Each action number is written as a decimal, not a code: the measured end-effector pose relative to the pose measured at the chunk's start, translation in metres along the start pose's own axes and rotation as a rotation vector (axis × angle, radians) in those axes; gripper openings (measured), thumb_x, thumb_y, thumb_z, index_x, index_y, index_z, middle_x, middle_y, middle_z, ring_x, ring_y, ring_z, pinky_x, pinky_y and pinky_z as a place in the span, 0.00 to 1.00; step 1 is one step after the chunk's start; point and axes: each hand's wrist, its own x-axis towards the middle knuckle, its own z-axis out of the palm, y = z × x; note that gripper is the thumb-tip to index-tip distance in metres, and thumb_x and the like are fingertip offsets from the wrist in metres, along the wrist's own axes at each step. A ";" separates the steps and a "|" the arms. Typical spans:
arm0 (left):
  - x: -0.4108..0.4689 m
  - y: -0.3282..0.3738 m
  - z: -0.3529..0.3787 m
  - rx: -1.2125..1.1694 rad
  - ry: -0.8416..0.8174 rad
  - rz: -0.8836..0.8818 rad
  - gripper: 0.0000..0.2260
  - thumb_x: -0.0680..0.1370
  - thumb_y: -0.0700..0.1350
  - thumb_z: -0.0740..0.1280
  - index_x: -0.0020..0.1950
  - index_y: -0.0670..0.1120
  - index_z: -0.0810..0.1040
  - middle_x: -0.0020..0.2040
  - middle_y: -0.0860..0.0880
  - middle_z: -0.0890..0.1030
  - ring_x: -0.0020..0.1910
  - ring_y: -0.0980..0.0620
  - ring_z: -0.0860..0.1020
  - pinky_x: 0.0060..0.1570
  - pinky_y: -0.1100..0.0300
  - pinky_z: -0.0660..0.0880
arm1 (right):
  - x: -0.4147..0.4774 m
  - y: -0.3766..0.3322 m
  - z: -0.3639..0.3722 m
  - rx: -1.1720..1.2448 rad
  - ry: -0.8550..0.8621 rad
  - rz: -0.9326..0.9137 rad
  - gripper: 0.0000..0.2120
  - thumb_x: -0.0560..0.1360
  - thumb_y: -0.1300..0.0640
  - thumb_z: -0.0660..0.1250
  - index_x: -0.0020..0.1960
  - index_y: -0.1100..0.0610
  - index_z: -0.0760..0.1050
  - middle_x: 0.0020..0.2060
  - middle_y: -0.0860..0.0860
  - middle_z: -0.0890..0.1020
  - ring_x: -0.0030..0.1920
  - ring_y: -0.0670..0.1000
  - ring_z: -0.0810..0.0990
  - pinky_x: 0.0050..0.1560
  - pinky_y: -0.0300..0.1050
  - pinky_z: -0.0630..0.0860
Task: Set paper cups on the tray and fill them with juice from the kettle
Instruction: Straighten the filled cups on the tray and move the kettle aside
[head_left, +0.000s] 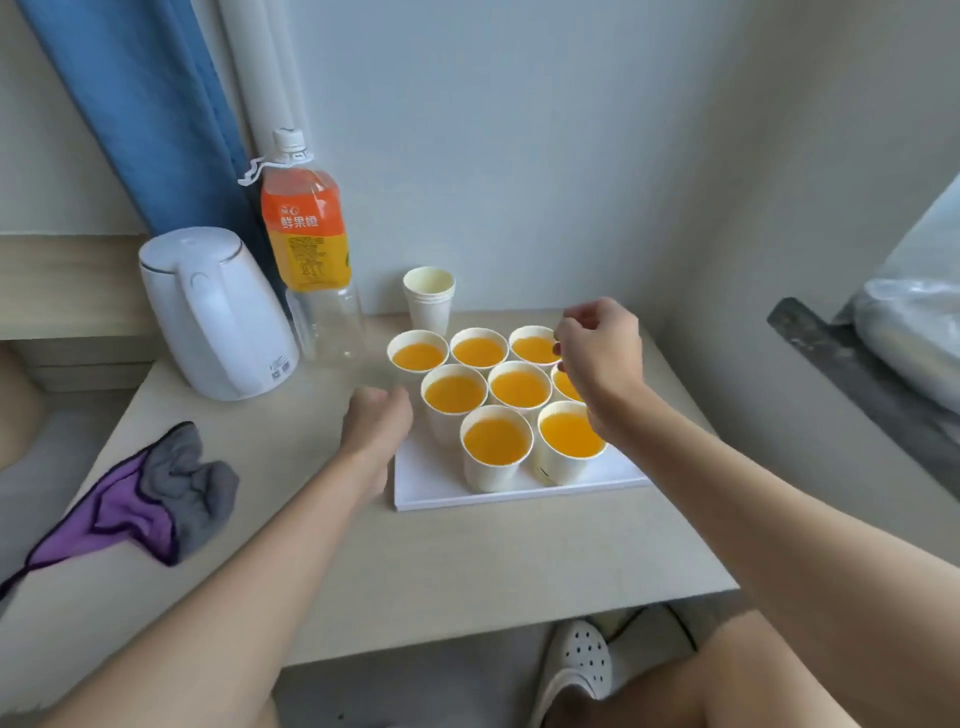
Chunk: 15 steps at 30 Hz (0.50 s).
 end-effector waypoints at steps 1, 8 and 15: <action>-0.004 -0.010 0.004 0.016 -0.003 -0.016 0.11 0.82 0.44 0.58 0.45 0.41 0.75 0.47 0.34 0.79 0.42 0.45 0.68 0.38 0.56 0.62 | -0.001 0.014 -0.015 -0.009 0.042 0.044 0.08 0.74 0.63 0.60 0.46 0.54 0.75 0.45 0.53 0.81 0.48 0.56 0.81 0.46 0.51 0.80; -0.026 -0.032 0.021 0.227 -0.039 -0.020 0.12 0.85 0.43 0.56 0.41 0.46 0.65 0.37 0.47 0.64 0.39 0.45 0.63 0.37 0.53 0.59 | 0.000 0.098 -0.077 -0.104 0.115 0.354 0.10 0.75 0.66 0.54 0.48 0.57 0.73 0.44 0.52 0.74 0.41 0.53 0.70 0.33 0.42 0.64; -0.021 -0.032 0.027 0.134 0.004 -0.057 0.06 0.84 0.45 0.59 0.50 0.44 0.71 0.41 0.47 0.67 0.42 0.45 0.65 0.44 0.52 0.63 | -0.004 0.145 -0.086 -0.302 -0.160 0.432 0.10 0.74 0.68 0.56 0.52 0.65 0.72 0.45 0.58 0.74 0.45 0.58 0.73 0.45 0.48 0.73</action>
